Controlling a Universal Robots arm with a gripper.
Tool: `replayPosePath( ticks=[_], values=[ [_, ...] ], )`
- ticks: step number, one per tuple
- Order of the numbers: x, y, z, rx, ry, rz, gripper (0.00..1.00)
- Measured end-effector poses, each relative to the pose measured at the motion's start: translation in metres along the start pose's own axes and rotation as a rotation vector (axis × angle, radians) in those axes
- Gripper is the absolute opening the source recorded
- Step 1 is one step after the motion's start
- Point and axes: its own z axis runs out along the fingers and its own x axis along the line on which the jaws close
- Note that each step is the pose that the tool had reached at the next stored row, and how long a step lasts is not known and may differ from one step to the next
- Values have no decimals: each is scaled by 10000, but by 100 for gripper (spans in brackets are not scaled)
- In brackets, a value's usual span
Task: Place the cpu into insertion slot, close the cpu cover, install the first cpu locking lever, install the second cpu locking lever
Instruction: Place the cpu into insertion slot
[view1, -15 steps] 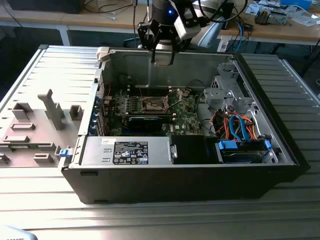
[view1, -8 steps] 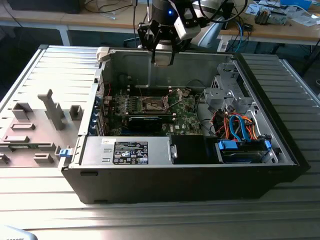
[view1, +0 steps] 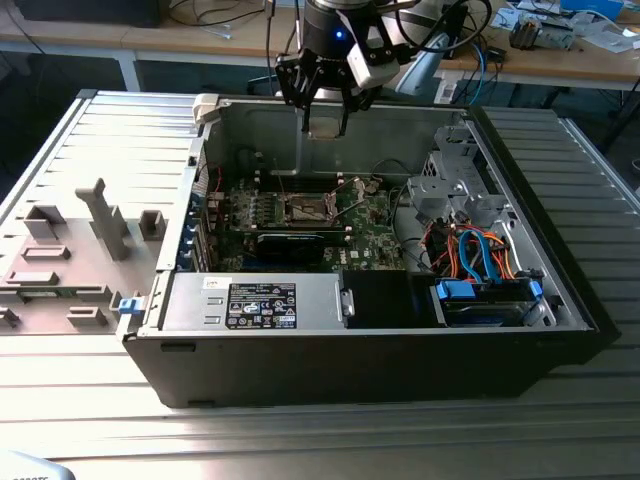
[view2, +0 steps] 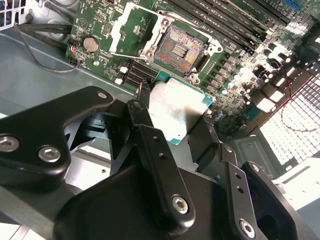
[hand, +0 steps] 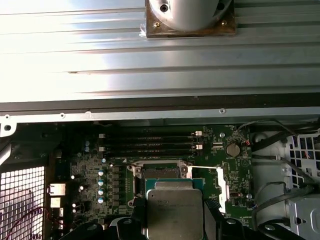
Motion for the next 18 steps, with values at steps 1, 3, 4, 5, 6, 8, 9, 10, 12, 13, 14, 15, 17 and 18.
replayPosePath(
  ticks=[1,3,4,5,6,8,9,10,12,13,14,15,17,18],
  values=[
    [0,0,2,-1,-1,0,54],
    [0,-1,5,0,0,0,54],
    [0,-2,9,0,-1,1,54],
    [2,-3,10,0,-1,1,54],
    [10,-12,20,0,0,-1,54],
    [11,-13,23,0,0,0,54],
    [11,-14,26,0,0,0,54],
    [11,-14,29,0,0,0,54],
    [11,-15,33,0,-1,0,54],
    [11,-15,34,1,0,0,54],
    [11,-15,36,0,0,0,54],
    [11,-15,40,0,-1,0,54],
    [11,-16,42,0,0,0,54],
    [11,-16,44,0,0,0,54]
  ],
)
